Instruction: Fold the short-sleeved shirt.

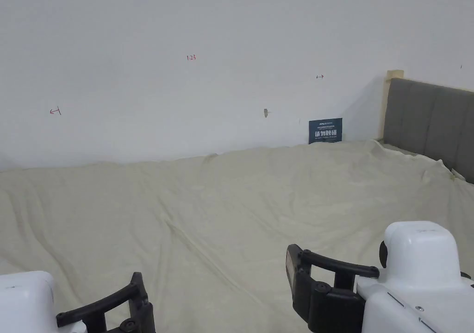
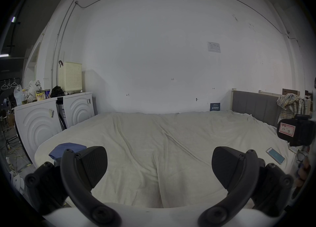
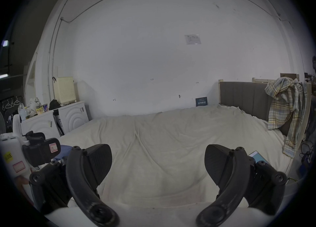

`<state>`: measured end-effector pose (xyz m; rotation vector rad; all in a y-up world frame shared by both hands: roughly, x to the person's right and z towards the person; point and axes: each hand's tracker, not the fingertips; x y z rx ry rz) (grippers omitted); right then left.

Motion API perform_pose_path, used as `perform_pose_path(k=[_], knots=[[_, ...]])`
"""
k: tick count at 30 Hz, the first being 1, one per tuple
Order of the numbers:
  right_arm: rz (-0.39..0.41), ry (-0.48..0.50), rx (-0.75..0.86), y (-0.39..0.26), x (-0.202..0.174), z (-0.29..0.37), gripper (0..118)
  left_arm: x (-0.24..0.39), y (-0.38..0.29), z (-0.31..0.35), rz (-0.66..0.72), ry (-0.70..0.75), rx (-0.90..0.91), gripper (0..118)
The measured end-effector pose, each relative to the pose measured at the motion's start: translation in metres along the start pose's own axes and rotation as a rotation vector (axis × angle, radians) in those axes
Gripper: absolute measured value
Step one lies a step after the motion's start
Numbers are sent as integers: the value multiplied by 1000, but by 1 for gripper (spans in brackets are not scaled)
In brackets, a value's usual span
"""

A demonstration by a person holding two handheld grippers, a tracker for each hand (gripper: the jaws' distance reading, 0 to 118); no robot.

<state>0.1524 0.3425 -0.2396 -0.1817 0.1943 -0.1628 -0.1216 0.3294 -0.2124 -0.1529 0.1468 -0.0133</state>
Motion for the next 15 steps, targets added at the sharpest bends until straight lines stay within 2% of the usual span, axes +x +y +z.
perform_pose_path(k=[5, 11, 15], knots=[[13, -46, -21, 0, 0, -4, 111, 0, 0, 0, 1, 3, 1, 118], [-18, -4, -30, 0, 2, -1, 111, 1, -2, -2, 0, 0, -10, 118], [-5, -55, -68, 2, 0, -6, 111, 3, -2, -2, -5, -3, -8, 118]])
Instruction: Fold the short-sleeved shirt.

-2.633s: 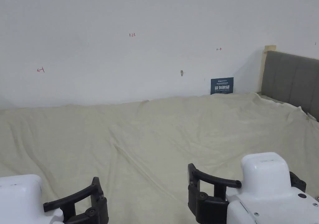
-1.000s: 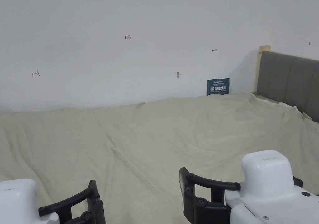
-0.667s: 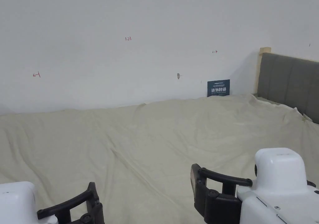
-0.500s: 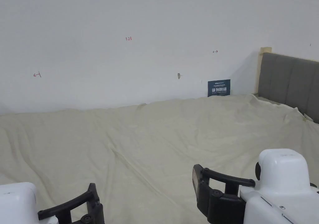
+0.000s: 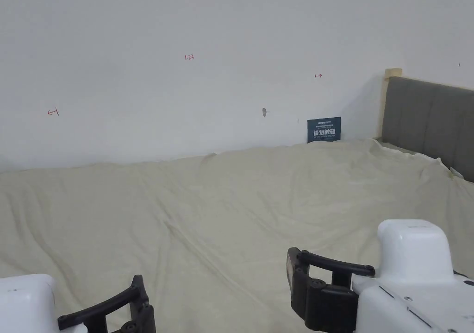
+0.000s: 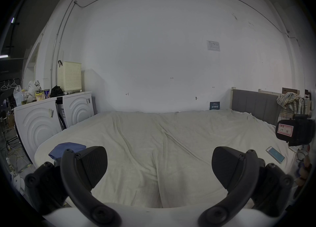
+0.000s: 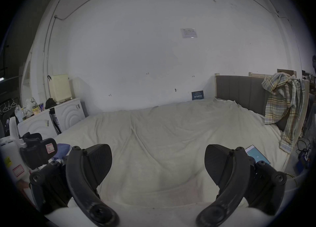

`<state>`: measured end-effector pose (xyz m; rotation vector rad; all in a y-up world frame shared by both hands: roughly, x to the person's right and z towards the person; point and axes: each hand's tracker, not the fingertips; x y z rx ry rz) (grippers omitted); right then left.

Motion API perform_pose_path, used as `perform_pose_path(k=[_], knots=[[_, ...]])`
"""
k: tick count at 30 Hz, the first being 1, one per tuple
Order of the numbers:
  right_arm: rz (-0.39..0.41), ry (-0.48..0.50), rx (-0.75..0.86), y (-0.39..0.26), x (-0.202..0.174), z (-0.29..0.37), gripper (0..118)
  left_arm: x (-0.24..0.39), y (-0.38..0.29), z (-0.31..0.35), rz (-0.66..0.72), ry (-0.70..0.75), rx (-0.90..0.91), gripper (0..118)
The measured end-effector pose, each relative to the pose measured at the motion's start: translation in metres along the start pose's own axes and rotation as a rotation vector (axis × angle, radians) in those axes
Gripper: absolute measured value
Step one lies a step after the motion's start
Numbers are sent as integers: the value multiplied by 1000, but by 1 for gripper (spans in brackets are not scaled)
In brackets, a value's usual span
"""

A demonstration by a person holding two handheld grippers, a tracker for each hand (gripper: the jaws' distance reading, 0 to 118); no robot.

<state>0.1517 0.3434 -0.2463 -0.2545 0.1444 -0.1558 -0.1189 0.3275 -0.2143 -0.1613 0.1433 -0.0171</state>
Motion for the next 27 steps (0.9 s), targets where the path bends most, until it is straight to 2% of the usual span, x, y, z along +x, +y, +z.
perform_pose_path(k=[2, 4, 8, 10, 12, 13, 15, 19, 23, 27], knots=[[-6, 19, -15, -1, 3, -2, 111, 0, 0, 0, 7, -4, 1, 118], [-29, 87, -27, -3, 8, -2, 111, 1, -1, -1, 11, -11, -3, 118], [-32, 109, -19, -3, 9, 0, 111, 2, -1, -1, -4, -5, -6, 118], [-27, 100, -9, -3, 8, 0, 111, 2, -1, 0, -3, -6, -5, 118], [-20, 34, 20, -3, 5, -1, 111, 1, 0, 0, 2, -10, -2, 118], [-24, 46, 22, -4, 5, 0, 111, 1, 0, 0, 4, -11, 0, 118], [-6, 136, 26, -5, 7, 1, 111, 1, 0, 1, 4, -11, 1, 118], [-26, 15, -50, -4, -3, -4, 111, 1, 1, 1, -2, -4, 1, 118], [26, 35, -76, -4, -1, -13, 111, 0, 1, 2, 2, -8, 2, 118], [11, 34, -18, -8, 2, -7, 111, -1, 2, 2, 1, 1, 9, 118]])
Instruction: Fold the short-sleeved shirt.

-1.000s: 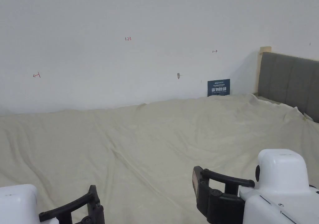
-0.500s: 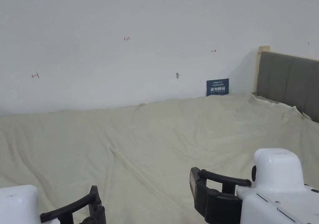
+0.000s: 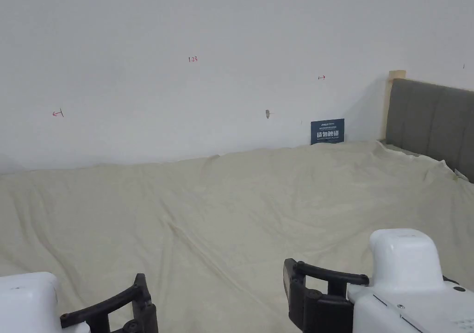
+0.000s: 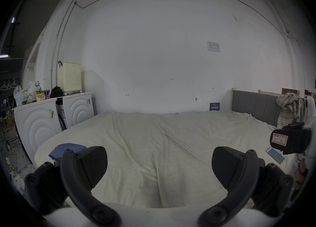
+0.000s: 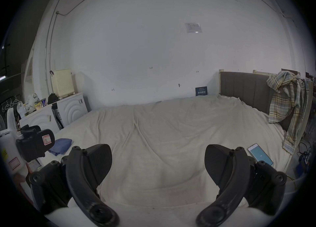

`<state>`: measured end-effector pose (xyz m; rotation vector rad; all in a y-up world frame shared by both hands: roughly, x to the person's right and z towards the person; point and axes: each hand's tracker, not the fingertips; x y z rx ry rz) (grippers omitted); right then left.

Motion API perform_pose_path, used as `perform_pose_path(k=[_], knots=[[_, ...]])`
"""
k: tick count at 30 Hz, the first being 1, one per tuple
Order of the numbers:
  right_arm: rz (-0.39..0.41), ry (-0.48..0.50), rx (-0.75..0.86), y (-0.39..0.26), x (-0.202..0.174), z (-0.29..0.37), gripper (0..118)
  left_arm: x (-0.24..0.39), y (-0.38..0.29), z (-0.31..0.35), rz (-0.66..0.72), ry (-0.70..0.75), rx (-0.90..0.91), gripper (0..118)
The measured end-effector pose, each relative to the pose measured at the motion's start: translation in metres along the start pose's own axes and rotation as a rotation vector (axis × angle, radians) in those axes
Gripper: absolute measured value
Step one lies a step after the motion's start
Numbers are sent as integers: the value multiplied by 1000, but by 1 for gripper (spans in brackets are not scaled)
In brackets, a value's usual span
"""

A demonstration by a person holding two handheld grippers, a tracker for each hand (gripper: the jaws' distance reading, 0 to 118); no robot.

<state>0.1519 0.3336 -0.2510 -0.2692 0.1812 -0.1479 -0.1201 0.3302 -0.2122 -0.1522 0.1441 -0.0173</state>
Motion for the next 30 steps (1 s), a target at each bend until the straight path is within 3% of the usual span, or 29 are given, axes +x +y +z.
perform_pose_path(k=[4, 30], knots=[[35, -5, 52, 2, -1, 6, 111, 0, 0, 0, 4, -1, 1, 118], [47, -2, 89, 2, 0, 10, 111, 4, 2, 3, -14, -1, 18, 118]])
